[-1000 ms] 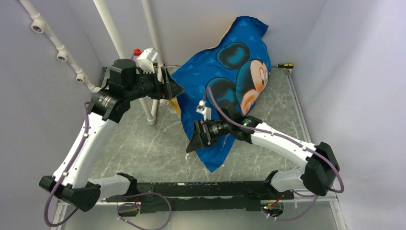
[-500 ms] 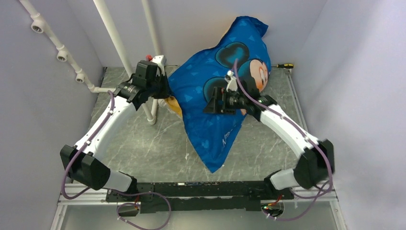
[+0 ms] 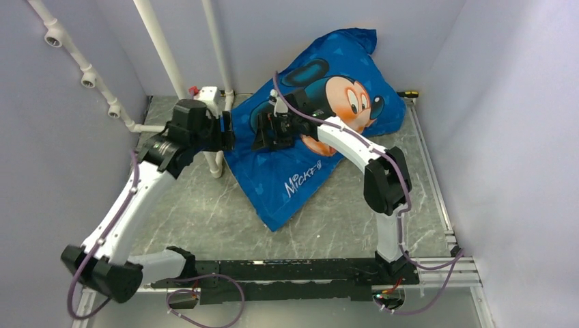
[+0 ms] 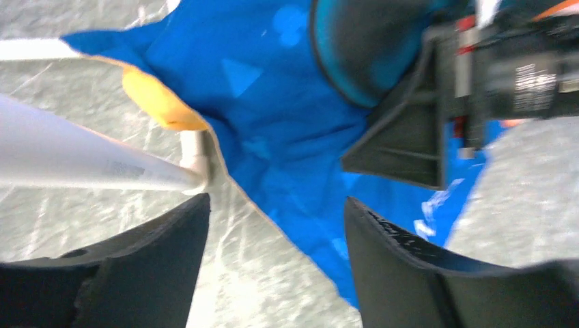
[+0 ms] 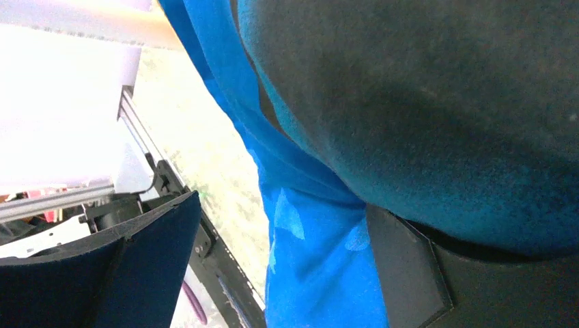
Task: Put the pillow into the pillowcase
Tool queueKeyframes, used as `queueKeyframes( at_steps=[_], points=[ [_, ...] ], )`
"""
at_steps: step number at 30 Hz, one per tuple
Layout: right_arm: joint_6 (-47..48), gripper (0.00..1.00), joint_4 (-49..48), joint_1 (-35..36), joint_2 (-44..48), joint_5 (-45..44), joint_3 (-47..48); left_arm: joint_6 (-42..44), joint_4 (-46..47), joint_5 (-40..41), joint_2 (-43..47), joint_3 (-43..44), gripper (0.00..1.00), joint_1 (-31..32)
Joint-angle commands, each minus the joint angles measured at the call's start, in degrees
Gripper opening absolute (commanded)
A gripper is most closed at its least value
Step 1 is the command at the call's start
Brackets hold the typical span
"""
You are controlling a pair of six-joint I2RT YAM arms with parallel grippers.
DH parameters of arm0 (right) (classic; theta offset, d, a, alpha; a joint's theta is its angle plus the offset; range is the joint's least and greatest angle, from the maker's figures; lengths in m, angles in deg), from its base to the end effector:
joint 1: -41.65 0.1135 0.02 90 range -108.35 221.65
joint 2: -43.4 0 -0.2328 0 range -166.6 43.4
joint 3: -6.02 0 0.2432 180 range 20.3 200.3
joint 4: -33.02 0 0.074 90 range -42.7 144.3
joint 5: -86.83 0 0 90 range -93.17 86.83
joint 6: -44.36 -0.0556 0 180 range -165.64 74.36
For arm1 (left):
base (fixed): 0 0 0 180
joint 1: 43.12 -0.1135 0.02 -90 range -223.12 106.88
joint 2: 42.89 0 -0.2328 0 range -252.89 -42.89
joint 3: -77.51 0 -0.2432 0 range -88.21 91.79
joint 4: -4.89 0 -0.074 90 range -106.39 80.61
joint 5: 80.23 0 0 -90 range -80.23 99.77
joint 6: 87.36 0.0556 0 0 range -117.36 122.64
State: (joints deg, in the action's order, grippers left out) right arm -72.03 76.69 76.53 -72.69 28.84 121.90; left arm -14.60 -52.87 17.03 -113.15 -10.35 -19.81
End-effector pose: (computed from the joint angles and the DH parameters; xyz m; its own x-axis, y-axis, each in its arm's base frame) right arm 0.3547 0.2832 0.2377 -0.8642 -0.1430 -0.4824 -0.4624 0.6036 0.6495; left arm 0.2523 -0.1011 0.3476 -0.6025 -0.0605 -0.7958 0.1256 0.9775 -0.1694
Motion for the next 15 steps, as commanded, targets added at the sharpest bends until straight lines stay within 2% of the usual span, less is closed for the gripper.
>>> queueKeyframes(
  at_steps=[1, 3, 9, 12, 15],
  points=[
    [3.8, 0.97, 0.4, -2.0, 5.8, -4.3, -4.1, -0.6, 8.2, -8.9, 5.0, -1.6, 0.81, 0.0],
    [3.7, 0.99, -0.5, -3.6, 12.5, -6.3, -7.3, -1.7, 10.1, -11.4, 5.5, -3.0, 0.87, 0.0],
    [3.5, 1.0, -1.7, -12.1, 30.9, -12.6, -16.1, -2.3, 15.6, -17.0, 6.3, -5.9, 0.92, -1.7],
    [2.8, 1.0, -4.6, -17.1, 39.4, -16.5, -23.9, -3.2, 18.3, -19.7, 8.8, -10.1, 0.93, -5.7],
    [0.7, 1.0, -7.9, -23.3, 47.4, -22.2, -32.5, -4.3, 20.9, -23.5, 12.8, -16.1, 0.93, -12.4]
  ],
)
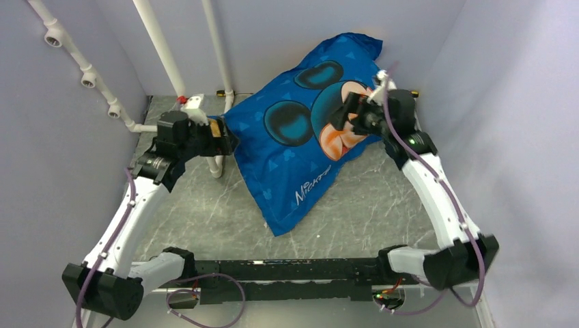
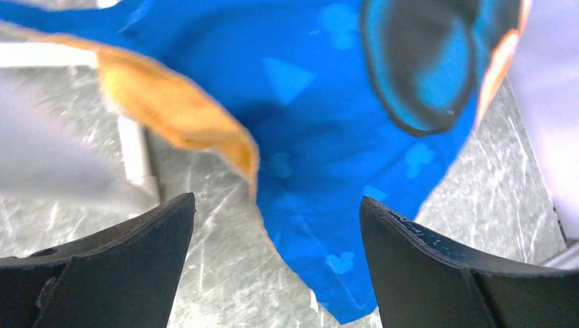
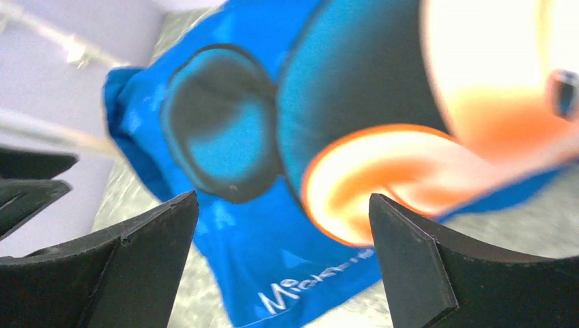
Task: Put the pillow into the pillowcase
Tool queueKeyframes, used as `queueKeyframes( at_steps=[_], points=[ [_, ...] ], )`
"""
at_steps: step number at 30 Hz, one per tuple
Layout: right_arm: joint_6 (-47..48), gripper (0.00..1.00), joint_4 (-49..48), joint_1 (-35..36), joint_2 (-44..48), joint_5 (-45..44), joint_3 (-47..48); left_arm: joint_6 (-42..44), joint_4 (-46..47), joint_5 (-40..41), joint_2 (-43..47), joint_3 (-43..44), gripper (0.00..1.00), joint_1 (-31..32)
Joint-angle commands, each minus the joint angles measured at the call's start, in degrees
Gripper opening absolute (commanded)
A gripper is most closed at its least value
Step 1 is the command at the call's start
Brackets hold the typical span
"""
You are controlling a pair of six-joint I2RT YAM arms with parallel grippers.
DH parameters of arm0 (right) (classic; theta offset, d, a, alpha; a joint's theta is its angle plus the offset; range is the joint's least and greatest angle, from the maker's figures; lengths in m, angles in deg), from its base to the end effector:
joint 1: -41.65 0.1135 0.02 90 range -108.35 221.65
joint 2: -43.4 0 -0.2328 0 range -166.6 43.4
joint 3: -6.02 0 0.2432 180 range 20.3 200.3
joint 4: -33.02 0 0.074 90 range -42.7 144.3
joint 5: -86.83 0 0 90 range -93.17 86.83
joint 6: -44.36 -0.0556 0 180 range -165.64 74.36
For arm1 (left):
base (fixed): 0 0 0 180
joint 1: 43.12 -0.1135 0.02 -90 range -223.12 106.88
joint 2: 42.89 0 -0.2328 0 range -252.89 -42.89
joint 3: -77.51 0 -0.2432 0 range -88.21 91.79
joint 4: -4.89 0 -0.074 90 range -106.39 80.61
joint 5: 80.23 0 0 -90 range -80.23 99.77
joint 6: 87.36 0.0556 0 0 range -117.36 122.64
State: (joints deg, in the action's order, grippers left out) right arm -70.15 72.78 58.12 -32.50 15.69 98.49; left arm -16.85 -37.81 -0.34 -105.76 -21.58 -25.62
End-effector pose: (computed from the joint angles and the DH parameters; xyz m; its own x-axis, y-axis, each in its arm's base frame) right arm 0.2948 0.1059 0.3588 -0.5731 0.2399 -0.7836 -0.3467 0.7954 0.4972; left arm 0.2470 -0.0881 0.3423 -0.5247 -0.1790 -0.8323 0.2897 0.8817 -0.3723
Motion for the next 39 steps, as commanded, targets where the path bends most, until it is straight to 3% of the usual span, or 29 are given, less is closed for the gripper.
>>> queueKeyframes(
  at_steps=[1, 5, 8, 11, 14, 19, 22, 27, 31, 37, 39],
  points=[
    [-1.5, 1.0, -4.2, -6.3, 9.3, -12.1, -11.6, -2.2, 6.4, -7.3, 7.2, -6.7, 0.93, -9.0],
    [-1.1, 1.0, -4.5, -10.5, 15.2, -23.2, -20.5, -0.5, 7.5, -17.0, 13.3, -11.8, 0.93, -16.4],
    [-0.8, 1.0, -7.0, -12.5, 18.4, -28.7, -26.6, 2.0, 4.1, -20.9, 16.2, -13.4, 0.93, -17.4],
    [-1.1, 1.0, -10.0, -13.7, 20.7, -33.2, -31.6, 3.9, -0.4, -12.4, 19.4, -15.4, 0.93, -17.4],
    [-1.3, 1.0, -13.3, -13.8, 22.0, -38.0, -36.7, 4.7, -0.6, 2.6, 22.1, -19.9, 0.92, -18.7],
    [1.3, 1.0, -24.4, -13.8, 24.1, -46.5, -49.1, 5.1, 12.7, 15.6, 27.9, -33.1, 0.94, -19.7],
    [3.5, 1.0, -33.0, -13.8, 24.3, -50.5, -56.4, 6.7, 25.8, 14.6, 28.2, -40.0, 0.95, -21.0],
    [8.5, 1.0, -51.9, -13.8, 23.8, -50.8, -67.8, 9.7, 40.8, 13.9, 16.9, -44.6, 0.99, -21.1],
    [11.5, 1.0, -60.0, -13.8, 23.1, -50.0, -70.6, 13.0, 50.2, 13.8, 5.4, -45.3, 0.99, -21.1],
    [16.5, 1.0, -76.6, -13.8, 16.3, -46.8, -73.0, 16.5, 85.2, 14.4, -17.1, -51.9, 1.0, -21.0],
    [18.8, 1.0, -79.3, -13.8, 12.5, -45.3, -71.6, 18.4, 86.0, 11.2, -21.7, -50.3, 0.99, -20.9]
  ],
)
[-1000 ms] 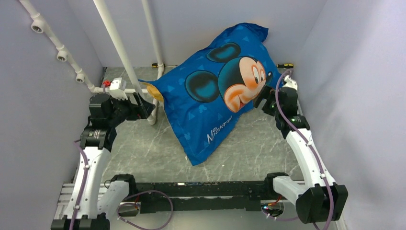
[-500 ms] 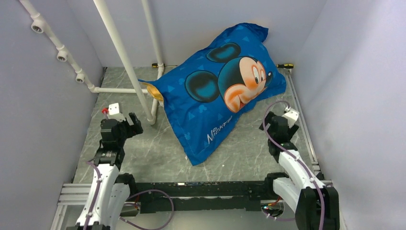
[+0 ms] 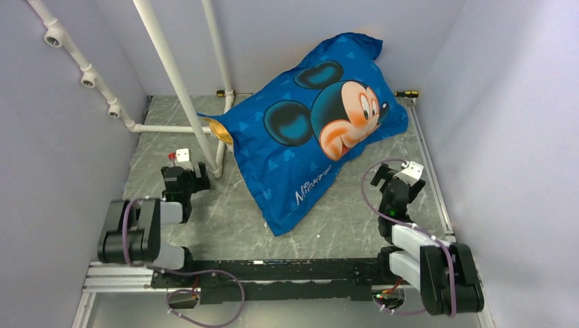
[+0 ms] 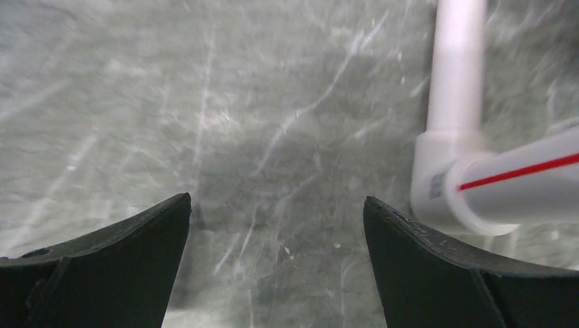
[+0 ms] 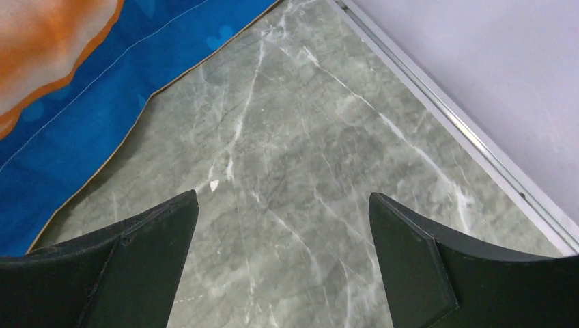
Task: Put the pillow into the pillowcase
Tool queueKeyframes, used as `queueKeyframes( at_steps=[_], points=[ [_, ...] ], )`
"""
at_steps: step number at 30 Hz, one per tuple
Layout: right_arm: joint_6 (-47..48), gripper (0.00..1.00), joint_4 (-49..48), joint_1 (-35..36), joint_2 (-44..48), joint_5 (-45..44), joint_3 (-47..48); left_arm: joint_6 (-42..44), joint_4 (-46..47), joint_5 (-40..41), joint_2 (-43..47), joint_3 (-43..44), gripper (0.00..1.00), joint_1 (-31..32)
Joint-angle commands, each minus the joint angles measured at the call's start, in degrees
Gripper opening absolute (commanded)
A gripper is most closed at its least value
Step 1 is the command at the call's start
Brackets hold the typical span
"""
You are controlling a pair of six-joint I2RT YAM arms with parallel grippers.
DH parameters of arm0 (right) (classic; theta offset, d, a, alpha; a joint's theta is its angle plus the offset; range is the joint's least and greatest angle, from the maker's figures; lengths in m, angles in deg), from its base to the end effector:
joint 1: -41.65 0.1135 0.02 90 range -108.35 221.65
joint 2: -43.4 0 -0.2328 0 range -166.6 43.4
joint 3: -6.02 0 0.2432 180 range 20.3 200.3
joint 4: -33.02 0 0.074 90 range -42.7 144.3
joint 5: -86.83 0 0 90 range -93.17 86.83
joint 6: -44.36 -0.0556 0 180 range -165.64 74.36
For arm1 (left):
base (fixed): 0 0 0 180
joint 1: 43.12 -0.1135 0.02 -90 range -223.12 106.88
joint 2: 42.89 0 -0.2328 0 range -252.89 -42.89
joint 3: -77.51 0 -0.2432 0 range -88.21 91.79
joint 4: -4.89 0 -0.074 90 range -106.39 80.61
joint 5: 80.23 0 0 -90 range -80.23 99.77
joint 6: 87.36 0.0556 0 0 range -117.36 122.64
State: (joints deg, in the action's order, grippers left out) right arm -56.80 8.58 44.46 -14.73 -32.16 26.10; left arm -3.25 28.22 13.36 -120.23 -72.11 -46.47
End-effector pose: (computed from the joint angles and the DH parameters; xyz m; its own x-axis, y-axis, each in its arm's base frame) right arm 0.2089 -0.0167 0.1325 -0.1478 0.1622 -0.9756 0.4650 0.8820 0.0762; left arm 0.2530 0.0183 0.1110 -0.3862 -0.1252 -0.9139 -0.1560 0.9853 -0.0690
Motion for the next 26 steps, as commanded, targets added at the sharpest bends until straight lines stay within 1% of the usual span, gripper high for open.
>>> queueKeyframes(
  at_steps=[1, 2, 3, 4, 5, 6, 7, 8, 9, 10, 11, 12, 15, 18, 21, 23, 25, 26],
  points=[
    [6.4, 1.0, -17.7, -0.2, -7.2, 3.4, 1.1, 5.1, 21.3, -3.3, -10.8, 1.1, 0.99, -0.1],
    [7.3, 1.0, -20.5, -0.1, -9.4, 3.9, 1.2, 7.3, 28.0, -5.1, -15.2, 1.0, 1.0, -0.1],
    [7.2, 1.0, -21.3, -0.2, -11.2, 4.4, 2.4, 8.4, 30.6, -5.6, -17.8, 1.2, 0.99, 0.0],
    [6.8, 1.0, -19.2, -0.3, -12.6, 5.0, 4.0, 7.8, 22.4, -5.5, -15.2, 2.6, 0.99, 0.1],
    [6.5, 1.0, -19.0, -0.3, -13.9, 6.4, 4.8, 7.4, 18.7, -6.1, -13.8, 3.9, 0.99, 0.1],
    [6.6, 1.0, -23.5, -0.2, -17.0, 8.3, 3.8, 8.3, 22.2, -4.7, -16.0, 4.0, 1.0, 0.4],
    [7.2, 1.0, -30.9, -0.2, -21.8, 10.2, 2.3, 7.3, 22.2, -2.0, -16.2, 4.2, 0.99, 0.7],
    [9.3, 1.0, -40.1, -0.2, -27.7, 10.6, 1.7, 6.4, 17.3, 0.5, -14.8, 5.2, 0.99, 1.0],
    [10.1, 1.0, -38.2, 0.8, -27.9, 8.5, 3.4, 6.3, 14.8, 1.6, -15.1, 6.7, 0.99, 1.1],
    [8.2, 1.0, -25.7, 0.8, -25.2, 10.4, 7.1, 5.3, 14.8, 1.1, -16.2, 7.5, 0.99, 0.8],
    [9.0, 1.0, -23.7, 0.2, -26.5, 12.4, 9.0, 4.5, 16.8, 0.6, -16.4, 6.9, 0.99, 0.3],
    [9.4, 1.0, -25.3, -0.1, -26.9, 13.0, 8.5, 4.7, 17.3, 0.8, -15.9, 6.1, 0.99, 0.4],
    [9.0, 1.0, -26.0, -0.1, -26.7, 11.6, 7.9, 5.2, 18.4, -0.1, -16.2, 5.8, 0.99, 0.9],
    [8.5, 1.0, -24.8, -0.3, -26.3, 12.0, 8.3, 5.0, 16.6, 0.4, -16.0, 6.5, 0.99, 1.0],
    [8.6, 1.0, -24.8, -0.2, -26.4, 11.9, 8.3, 5.2, 18.2, -0.2, -16.3, 6.1, 0.99, 0.9],
    [8.6, 1.0, -25.1, -0.2, -26.5, 11.9, 8.2, 5.2, 16.0, -1.1, -16.4, 7.0, 0.99, 0.9],
    [8.5, 1.0, -24.8, -0.3, -26.4, 11.9, 8.3, 5.2, 18.0, -0.8, -16.0, 5.8, 1.0, 1.0],
    [8.5, 1.0, -24.9, -0.2, -26.4, 11.9, 8.3, 6.9, 19.0, -0.4, -16.0, 5.3, 0.99, 1.3]
  ],
)
